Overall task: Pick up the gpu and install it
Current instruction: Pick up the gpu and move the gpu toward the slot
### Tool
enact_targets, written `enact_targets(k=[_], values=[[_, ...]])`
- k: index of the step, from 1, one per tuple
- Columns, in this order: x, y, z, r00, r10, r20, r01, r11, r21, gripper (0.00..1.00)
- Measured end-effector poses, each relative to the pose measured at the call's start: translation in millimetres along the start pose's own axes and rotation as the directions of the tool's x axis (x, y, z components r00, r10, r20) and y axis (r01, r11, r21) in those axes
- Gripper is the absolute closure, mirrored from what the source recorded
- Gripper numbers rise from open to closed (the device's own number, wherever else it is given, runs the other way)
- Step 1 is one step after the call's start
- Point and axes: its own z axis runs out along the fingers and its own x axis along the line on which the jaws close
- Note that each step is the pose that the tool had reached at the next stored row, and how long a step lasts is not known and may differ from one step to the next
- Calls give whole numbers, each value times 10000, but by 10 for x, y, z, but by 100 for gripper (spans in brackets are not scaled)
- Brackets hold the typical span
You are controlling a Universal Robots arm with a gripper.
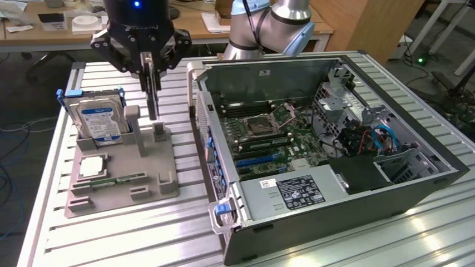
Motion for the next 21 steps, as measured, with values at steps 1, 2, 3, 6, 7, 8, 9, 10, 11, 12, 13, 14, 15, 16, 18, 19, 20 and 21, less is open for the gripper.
enact_targets(k=[1,2,3,6,7,8,9,10,11,12,13,14,15,16,18,19,20,21], values=[[0,1,-7,10000,0,-1,0,10000,0,73],[0,1,-13,10000,0,0,0,10000,0,73],[0,2,-21,10000,0,-1,0,10000,0,73],[1,5,-43,10000,0,0,0,10000,-1,73],[1,5,-48,10000,0,0,0,10000,0,73],[1,5,-50,10000,0,1,0,10000,-1,73],[1,6,-55,10000,0,0,0,10000,0,73],[1,6,-60,10000,0,-1,0,10000,0,73],[1,7,-63,10000,0,-1,0,10000,0,73],[1,7,-67,10000,0,0,0,10000,0,73],[1,8,-72,10000,0,0,0,10000,0,73],[1,8,-74,10000,0,1,0,10000,-1,73],[1,8,-77,10000,0,1,0,10000,-1,73],[1,8,-79,10000,0,0,0,10000,1,73],[1,9,-85,10000,0,-1,0,10000,5,73],[1,9,-90,10000,-1,-1,1,10000,8,73],[1,10,-95,10000,-1,-2,1,10000,9,73],[1,10,-100,10000,-1,0,1,10000,9,73]])
